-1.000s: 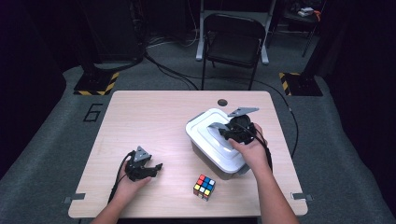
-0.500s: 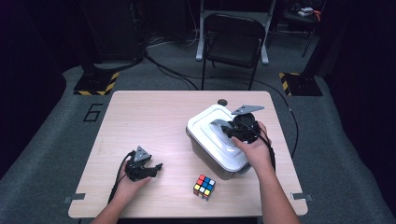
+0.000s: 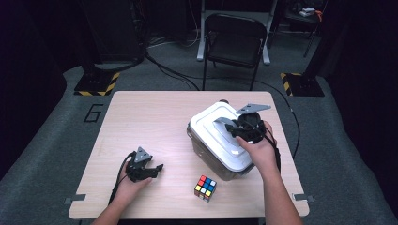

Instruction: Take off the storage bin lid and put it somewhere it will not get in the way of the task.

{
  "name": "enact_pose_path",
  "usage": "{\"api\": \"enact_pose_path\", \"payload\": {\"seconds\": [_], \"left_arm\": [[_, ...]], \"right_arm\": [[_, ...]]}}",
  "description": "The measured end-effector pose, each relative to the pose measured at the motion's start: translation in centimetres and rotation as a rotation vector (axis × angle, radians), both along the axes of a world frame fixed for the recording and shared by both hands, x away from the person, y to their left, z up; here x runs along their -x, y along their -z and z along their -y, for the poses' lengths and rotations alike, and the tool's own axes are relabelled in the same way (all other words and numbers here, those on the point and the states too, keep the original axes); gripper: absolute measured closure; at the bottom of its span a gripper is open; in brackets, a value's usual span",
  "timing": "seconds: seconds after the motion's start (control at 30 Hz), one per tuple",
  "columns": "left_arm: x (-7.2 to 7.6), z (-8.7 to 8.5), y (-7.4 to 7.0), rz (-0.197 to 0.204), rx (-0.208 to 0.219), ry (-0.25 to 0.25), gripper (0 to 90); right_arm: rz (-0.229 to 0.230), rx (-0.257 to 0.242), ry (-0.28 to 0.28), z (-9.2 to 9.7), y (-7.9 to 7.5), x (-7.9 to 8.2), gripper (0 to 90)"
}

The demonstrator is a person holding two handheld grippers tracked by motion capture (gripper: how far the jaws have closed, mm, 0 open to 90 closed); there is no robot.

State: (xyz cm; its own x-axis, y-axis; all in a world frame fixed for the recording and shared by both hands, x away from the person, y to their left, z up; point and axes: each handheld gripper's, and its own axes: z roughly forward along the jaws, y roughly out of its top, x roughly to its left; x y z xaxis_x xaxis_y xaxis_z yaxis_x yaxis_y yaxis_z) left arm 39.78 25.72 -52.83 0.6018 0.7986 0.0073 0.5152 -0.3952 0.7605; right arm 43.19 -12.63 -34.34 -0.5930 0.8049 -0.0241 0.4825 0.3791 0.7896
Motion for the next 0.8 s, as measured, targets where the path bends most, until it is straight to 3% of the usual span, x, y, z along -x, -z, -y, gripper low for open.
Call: {"api": "enact_pose_path", "payload": {"seconds": [0.33, 0.8], "left_arm": [[0.0, 0.0, 0.0, 0.001, -0.005, 0.004, 35.7], [-0.1, 0.1, 0.0, -0.004, 0.000, 0.001, 35.3]], "right_arm": [[-0.004, -0.009, 0.044, 1.8, -0.2, 0.0, 67.0], [0.001, -0.018, 0.158, 5.8, -0.2, 0.3, 67.0]]}}
